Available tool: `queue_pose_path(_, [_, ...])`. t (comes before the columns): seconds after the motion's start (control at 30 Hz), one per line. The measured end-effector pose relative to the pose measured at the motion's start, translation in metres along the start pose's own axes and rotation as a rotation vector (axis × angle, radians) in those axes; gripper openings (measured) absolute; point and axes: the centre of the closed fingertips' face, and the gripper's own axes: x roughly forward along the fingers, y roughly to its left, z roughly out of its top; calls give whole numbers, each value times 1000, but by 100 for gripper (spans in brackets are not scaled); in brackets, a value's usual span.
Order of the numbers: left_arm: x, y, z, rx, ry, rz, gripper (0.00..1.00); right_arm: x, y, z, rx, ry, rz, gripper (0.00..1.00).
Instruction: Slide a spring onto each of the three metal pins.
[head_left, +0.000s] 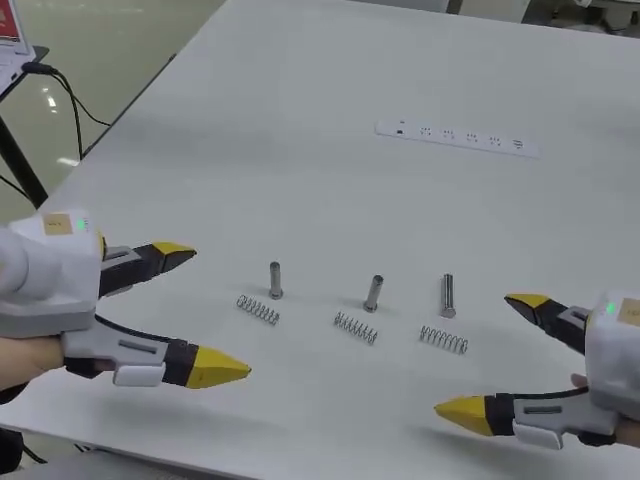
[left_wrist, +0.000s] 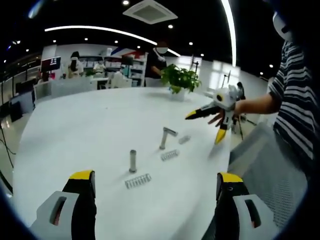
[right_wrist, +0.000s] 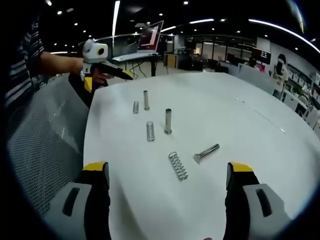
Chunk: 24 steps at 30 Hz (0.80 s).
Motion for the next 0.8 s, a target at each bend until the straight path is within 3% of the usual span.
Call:
queue_pose_path(0.23, [1,1,2,1,-11,0,98,1,-2,3,7,-4,-1,97])
queue_pose_path(0.63, [1,3,-5,2,7,-7,98,4,-9,12,15,-8,7,94])
queue_pose_path(0.8, [1,4,-3,-4,3,-4,98,6,-20,24,30,-16,-12,86])
